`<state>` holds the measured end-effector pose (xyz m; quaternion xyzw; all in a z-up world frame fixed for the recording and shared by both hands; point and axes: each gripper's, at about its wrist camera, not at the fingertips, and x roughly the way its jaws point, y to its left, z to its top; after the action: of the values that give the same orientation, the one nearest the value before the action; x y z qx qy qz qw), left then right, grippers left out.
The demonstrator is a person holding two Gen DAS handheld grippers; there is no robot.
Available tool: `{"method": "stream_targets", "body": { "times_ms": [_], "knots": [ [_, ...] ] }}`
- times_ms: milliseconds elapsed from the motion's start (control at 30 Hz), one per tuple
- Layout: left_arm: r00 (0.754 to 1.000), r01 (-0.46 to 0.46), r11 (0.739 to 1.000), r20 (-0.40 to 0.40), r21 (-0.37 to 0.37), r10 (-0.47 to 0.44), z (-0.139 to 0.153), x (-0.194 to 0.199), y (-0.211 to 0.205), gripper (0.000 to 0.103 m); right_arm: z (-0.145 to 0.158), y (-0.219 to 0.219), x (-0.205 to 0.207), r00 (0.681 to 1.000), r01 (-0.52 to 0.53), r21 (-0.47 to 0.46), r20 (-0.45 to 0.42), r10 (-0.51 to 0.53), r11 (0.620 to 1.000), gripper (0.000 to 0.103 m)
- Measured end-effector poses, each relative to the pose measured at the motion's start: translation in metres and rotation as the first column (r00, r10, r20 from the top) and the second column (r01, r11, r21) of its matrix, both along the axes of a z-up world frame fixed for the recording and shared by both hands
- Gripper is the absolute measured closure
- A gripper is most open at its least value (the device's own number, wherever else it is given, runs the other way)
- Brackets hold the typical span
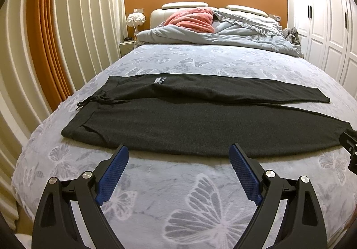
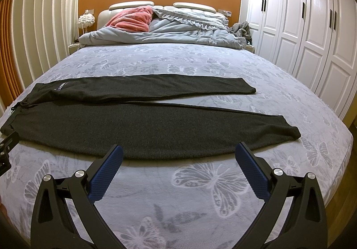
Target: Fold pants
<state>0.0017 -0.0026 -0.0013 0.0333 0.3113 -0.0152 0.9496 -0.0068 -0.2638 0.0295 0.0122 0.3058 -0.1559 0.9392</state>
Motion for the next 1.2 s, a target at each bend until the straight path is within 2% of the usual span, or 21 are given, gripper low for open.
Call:
{"method": "stream_targets", "body": {
  "times_ms": [1200],
  "knots": [
    [1.0,0.001,1.0,-0.005,0.0,-0.001,-0.0029,0.002,0.0035,0.014,-0.001,0.0004,0.0005,1.0,0.001,-0.001,-0.001,-0.001,1.0,0.005]
  ]
}}
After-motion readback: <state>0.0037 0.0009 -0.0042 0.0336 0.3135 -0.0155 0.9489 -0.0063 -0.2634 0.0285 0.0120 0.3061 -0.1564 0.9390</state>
